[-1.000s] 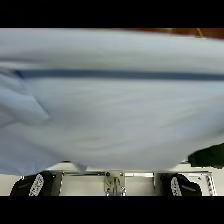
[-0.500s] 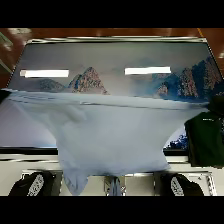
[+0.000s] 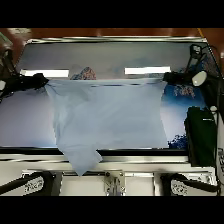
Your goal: Fold the shirts.
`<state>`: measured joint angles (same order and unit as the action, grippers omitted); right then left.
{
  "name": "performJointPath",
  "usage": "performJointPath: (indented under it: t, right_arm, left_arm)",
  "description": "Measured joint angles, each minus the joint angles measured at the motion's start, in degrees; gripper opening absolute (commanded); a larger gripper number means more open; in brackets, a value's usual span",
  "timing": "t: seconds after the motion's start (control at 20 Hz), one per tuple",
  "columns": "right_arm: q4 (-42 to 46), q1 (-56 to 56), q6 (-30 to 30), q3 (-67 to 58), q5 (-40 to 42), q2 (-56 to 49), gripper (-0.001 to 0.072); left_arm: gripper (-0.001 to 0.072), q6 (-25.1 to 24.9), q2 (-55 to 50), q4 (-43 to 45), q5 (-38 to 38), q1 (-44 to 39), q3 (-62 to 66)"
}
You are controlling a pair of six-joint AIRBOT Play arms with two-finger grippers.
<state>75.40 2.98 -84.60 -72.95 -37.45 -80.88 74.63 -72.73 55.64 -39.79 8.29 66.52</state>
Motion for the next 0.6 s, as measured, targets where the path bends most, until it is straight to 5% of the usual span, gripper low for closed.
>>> performJointPath:
  t: [0.3, 0.6]
  right_arm:
    - [-2.4, -1.64, -0.7, -2.27, 10.73, -11.65, 0.0072]
    - [-2.38, -0.72, -0.26, -3.28, 5.6, -13.18, 0.0072]
  left_arm:
    - [0.0036, -0.66, -12.63, -0.68, 10.45, -3.78, 2.16]
    - [0.0035, -1.38, -14.21, -0.26, 2.95, -2.67, 3.8]
